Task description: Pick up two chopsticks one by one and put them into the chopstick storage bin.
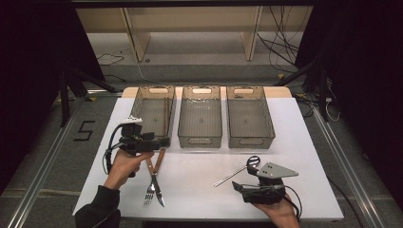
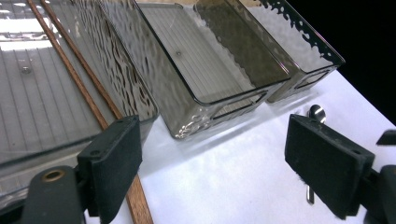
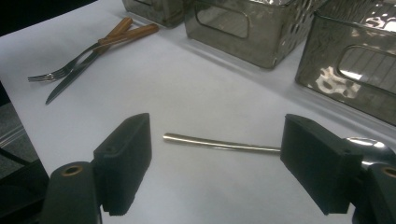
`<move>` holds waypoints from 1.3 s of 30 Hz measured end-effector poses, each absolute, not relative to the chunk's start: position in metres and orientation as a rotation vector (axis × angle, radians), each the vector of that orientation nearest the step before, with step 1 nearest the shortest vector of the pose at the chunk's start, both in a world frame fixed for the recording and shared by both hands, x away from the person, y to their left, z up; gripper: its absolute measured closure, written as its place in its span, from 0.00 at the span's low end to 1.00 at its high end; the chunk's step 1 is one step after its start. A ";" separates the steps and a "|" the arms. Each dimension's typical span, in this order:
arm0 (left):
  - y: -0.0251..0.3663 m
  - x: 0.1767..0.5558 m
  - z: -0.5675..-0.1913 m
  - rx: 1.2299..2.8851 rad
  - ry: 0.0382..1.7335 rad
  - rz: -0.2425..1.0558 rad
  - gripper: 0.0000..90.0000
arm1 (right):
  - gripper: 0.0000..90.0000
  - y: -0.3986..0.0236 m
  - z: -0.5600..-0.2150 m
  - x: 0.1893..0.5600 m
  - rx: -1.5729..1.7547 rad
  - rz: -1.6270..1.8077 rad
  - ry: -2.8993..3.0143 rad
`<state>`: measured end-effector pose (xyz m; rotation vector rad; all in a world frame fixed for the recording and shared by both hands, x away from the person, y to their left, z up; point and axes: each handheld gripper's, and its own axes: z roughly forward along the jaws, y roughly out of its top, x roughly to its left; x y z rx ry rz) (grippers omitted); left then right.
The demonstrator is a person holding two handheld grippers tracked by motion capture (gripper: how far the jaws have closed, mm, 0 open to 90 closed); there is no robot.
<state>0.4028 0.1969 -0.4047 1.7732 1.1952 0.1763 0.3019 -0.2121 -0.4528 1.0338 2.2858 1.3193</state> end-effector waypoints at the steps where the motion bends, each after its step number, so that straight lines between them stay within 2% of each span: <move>1: 0.197 0.400 -0.406 1.774 1.189 0.177 0.21 | 0.28 -0.214 -0.452 0.304 1.026 1.313 2.287; 19: 0.194 0.359 -0.431 1.764 1.093 0.207 0.19 | 0.30 -0.245 -0.451 0.352 1.208 1.146 2.248; 25: 0.192 0.348 -0.437 1.751 1.069 0.216 0.19 | 0.38 -0.257 -0.457 0.371 1.372 1.154 2.222; 39: 0.192 0.334 -0.451 1.735 1.066 0.210 0.19 | 0.50 -0.264 -0.472 0.394 1.551 1.143 2.210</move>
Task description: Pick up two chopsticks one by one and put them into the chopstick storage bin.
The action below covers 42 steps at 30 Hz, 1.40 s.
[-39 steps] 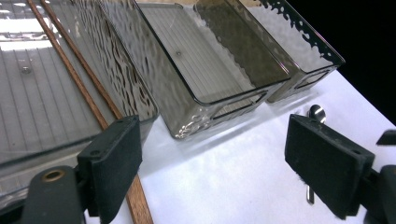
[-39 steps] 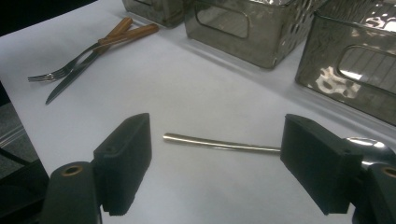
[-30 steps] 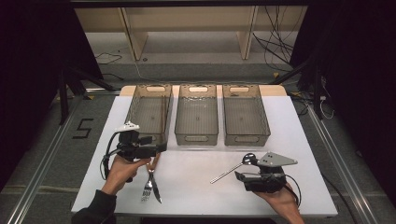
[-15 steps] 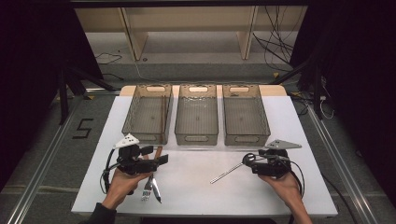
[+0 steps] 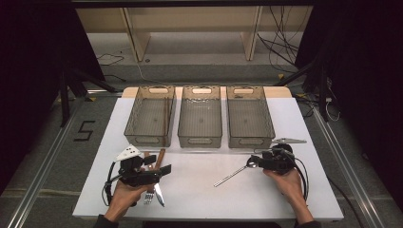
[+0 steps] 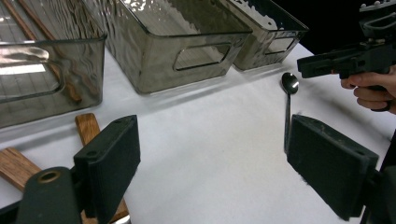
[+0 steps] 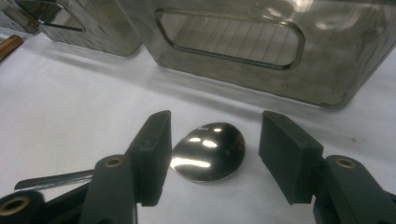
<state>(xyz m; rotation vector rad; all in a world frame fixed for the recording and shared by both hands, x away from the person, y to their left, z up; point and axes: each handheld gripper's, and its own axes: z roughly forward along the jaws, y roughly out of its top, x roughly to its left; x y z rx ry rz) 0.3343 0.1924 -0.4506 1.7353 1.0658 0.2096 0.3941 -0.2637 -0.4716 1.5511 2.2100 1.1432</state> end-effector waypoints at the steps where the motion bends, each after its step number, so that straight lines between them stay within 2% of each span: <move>1: 0.192 0.334 -0.452 1.737 1.065 0.208 0.19 | 0.51 -0.264 -0.473 0.395 1.561 1.147 2.212; 13: 0.191 0.329 -0.456 1.742 1.050 0.214 0.18 | 0.60 -0.264 -0.482 0.402 1.615 1.143 2.228; 34: 0.184 0.331 -0.459 1.747 1.055 0.203 0.18 | 0.67 -0.265 -0.488 0.402 1.651 1.160 2.234; 42: 0.183 0.332 -0.460 1.749 1.044 0.197 0.18 | 0.75 -0.268 -0.490 0.399 1.705 1.199 2.192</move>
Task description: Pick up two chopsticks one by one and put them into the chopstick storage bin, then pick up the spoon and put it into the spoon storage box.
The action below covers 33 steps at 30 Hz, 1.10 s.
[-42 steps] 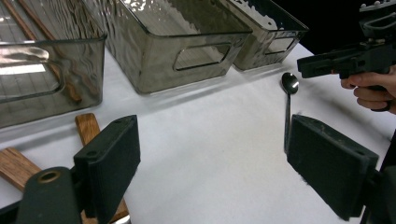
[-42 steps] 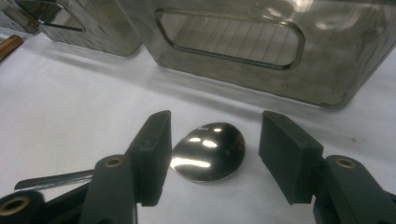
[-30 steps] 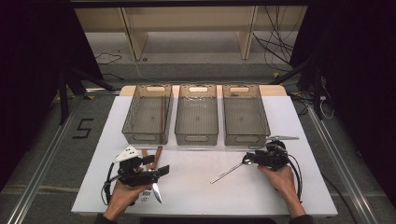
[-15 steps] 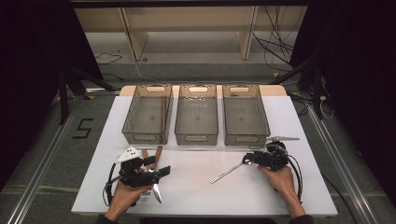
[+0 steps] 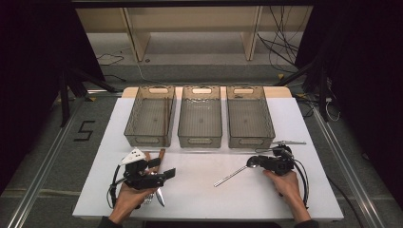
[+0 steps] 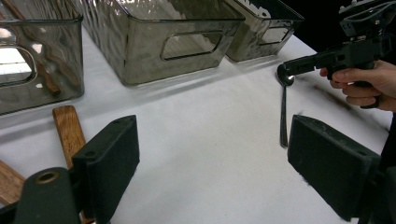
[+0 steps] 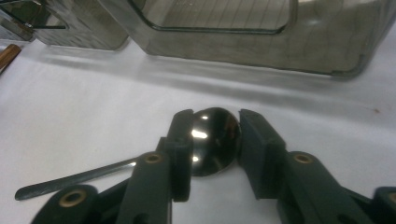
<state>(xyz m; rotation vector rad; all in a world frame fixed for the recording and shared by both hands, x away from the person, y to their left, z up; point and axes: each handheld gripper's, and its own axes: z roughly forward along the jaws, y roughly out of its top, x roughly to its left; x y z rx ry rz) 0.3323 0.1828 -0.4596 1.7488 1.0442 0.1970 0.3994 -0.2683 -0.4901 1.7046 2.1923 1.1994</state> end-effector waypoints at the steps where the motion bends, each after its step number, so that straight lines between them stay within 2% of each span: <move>1: 0.183 0.332 -0.460 1.749 1.045 0.196 0.18 | 0.77 -0.269 -0.490 0.399 1.714 1.192 2.191; 11: 0.182 0.333 -0.460 1.747 1.052 0.198 0.18 | 0.93 -0.272 -0.490 0.396 1.752 1.263 2.162; 21: 0.180 0.334 -0.461 1.759 1.048 0.198 0.18 | 0.98 -0.280 -0.478 0.390 1.774 1.471 2.105; 33: 0.180 0.335 -0.461 1.760 1.045 0.195 0.18 | 1.00 -0.278 -0.457 0.382 1.692 1.544 2.077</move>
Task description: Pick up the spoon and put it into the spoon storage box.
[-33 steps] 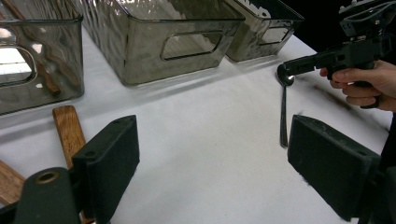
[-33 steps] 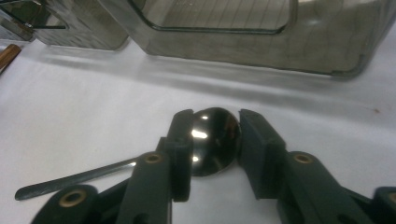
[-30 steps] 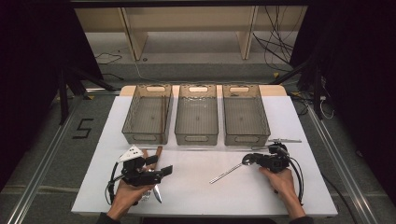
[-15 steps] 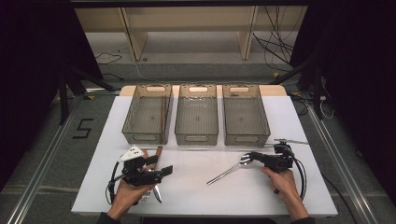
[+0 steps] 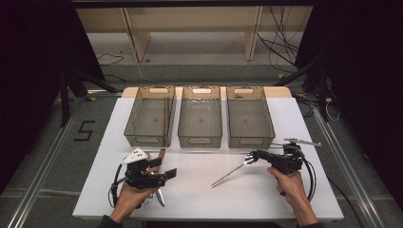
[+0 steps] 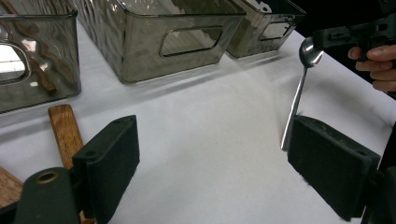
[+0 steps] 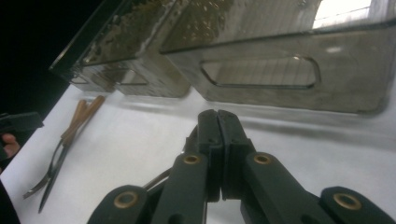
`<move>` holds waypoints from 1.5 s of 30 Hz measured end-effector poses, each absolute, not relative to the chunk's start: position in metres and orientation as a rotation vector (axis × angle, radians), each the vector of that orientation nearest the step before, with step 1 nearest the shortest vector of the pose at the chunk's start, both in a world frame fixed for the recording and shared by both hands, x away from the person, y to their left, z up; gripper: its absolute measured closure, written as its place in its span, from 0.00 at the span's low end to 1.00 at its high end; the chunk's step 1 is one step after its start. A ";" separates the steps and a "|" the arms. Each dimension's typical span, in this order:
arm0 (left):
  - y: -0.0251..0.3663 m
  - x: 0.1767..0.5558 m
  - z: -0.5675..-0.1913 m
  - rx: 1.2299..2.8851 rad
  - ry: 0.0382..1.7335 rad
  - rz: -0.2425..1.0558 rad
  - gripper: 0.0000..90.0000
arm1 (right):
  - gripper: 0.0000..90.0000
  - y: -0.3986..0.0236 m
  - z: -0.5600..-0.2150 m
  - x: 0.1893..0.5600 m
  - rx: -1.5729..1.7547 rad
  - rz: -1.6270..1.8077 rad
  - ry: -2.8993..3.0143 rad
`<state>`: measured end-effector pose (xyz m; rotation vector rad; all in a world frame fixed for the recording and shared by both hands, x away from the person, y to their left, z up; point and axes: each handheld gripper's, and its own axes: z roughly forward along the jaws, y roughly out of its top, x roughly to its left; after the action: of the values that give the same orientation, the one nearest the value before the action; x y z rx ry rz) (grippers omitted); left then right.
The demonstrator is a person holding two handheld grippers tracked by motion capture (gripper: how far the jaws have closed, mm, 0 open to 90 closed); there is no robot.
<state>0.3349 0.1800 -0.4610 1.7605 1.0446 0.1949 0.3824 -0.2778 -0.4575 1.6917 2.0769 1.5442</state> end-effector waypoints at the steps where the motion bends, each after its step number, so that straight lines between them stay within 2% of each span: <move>1: 0.180 0.335 -0.461 1.760 1.045 0.195 0.18 | 1.00 -0.277 -0.456 0.382 1.691 1.551 2.076; 14: 0.164 0.336 -0.452 1.795 0.987 0.170 0.19 | 1.00 -0.269 -0.432 0.374 1.581 1.642 2.052; 26: 0.099 0.344 -0.433 1.954 0.816 0.131 0.23 | 1.00 -0.248 -0.425 0.369 1.499 1.636 2.115; 37: 0.062 0.352 -0.437 2.045 0.754 0.070 0.37 | 1.00 -0.229 -0.421 0.365 1.429 1.635 2.173; 45: 0.046 0.355 -0.440 2.097 0.714 0.049 0.54 | 1.00 -0.219 -0.421 0.362 1.398 1.639 2.203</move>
<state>0.3554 0.0460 -0.4397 2.0971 0.7139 0.0485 0.3623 -0.2192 -0.4212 1.3976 2.2031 1.6392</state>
